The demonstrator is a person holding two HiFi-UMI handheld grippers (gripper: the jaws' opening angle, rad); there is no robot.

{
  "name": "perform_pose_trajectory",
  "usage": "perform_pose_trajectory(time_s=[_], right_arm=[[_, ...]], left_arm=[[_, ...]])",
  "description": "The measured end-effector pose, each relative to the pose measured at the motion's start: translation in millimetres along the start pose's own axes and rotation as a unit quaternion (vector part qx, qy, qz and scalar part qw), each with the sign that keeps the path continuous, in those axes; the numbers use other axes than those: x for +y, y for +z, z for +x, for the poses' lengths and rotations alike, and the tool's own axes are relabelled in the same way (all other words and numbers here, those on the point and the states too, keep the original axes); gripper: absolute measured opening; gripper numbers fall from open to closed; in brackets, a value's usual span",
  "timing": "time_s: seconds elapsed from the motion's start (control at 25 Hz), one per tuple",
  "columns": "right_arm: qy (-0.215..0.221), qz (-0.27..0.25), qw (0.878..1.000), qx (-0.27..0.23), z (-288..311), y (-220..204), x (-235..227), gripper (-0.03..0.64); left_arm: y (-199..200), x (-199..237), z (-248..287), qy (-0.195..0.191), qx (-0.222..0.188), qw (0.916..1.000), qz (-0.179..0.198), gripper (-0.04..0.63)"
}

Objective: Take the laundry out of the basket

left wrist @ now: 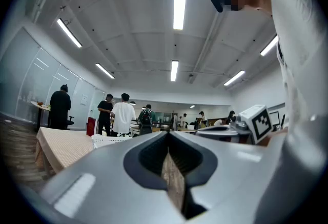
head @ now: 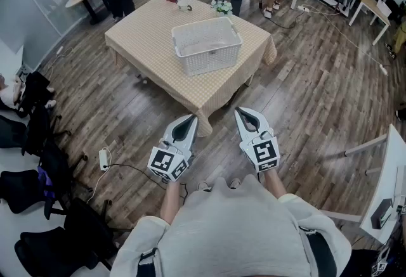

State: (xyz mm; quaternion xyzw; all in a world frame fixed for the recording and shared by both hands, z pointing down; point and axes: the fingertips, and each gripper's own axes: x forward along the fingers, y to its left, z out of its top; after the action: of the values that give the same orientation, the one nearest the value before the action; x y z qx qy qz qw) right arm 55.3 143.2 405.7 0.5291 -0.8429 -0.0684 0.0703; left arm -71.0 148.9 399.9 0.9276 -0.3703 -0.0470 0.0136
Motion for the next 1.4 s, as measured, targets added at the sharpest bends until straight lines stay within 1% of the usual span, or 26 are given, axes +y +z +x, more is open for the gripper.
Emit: perform_pose_trajectory(time_s=[0.16,0.44,0.6,0.8,1.04,1.4], right_arm=[[0.006,0.0,1.0,-0.002,1,-9,2,-0.003],[0.006,0.0,1.0,-0.002,-1,-9,1,-0.003],[0.009,0.004,1.0,-0.01,-4,-8,1,-0.002],[0.017,-0.01,1.0,-0.016,-6,-6,-1,-0.002],[0.032,-0.014,0.999,-0.015,-15,-13,-6,-0.002],[0.045,-0.017,0.999,-0.024,-42,-22,-38,-0.002]], left_arm=[[-1,1,-2,0.001,0.001,1.0,-0.001,0.011],[0,-1,-2,0.0,0.002,1.0,0.0,0.011],[-2,-4,-2,0.001,0.003,1.0,0.002,0.011],[0,-10,0,0.003,0.002,1.0,0.002,0.011],[-4,-24,6,0.014,0.004,0.9999,0.0,0.011],[-12,-60,25,0.024,-0.007,0.9996,-0.012,0.011]])
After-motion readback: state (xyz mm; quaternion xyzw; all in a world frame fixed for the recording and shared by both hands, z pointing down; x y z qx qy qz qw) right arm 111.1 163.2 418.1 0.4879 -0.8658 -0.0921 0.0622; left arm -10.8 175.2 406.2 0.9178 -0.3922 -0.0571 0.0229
